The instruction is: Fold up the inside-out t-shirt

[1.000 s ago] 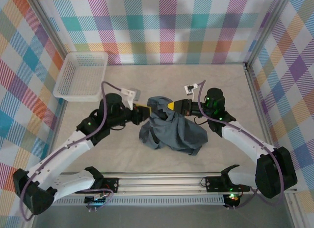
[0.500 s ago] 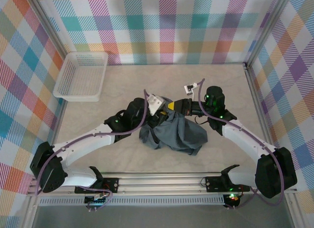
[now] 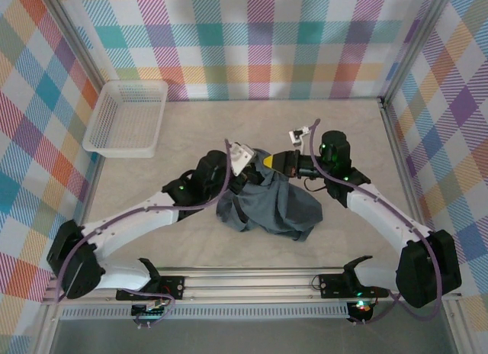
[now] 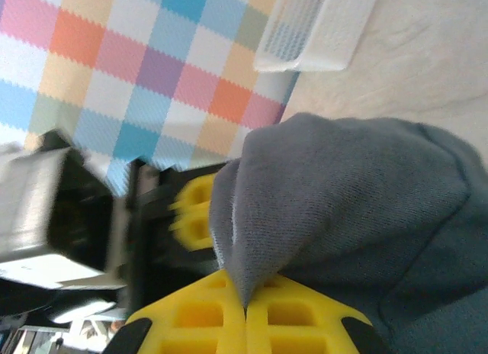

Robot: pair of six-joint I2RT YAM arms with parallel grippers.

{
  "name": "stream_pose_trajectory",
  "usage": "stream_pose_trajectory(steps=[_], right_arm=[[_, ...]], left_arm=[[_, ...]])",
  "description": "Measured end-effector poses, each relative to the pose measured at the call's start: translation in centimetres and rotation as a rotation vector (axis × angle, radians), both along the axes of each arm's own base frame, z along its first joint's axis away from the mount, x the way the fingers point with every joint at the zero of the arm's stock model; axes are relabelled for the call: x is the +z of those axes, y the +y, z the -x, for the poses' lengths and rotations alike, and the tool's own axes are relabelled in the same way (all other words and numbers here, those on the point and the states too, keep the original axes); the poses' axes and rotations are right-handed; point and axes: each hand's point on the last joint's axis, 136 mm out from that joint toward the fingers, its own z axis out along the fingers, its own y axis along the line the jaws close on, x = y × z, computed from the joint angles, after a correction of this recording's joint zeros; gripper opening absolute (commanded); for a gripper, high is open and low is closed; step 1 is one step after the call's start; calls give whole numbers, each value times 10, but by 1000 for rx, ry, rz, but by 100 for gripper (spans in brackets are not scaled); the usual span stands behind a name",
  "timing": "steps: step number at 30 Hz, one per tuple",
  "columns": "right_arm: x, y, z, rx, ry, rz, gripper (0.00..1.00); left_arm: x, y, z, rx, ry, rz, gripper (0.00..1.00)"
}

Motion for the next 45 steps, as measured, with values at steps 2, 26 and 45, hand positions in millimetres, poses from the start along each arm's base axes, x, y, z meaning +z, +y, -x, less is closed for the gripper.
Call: stream_pose_trajectory(steps=[2,26,45], right_arm=[[-6,-11,-13,-50,23,13,13],[18,-1,50,-280,-617,267,50],[-45,21,-7,-272,-932,723,80]], left_arm=[[21,3,11,-18,27,53,0],[23,-13,36,-23,631,254,0],[29,-16,27,27,707,338,0]])
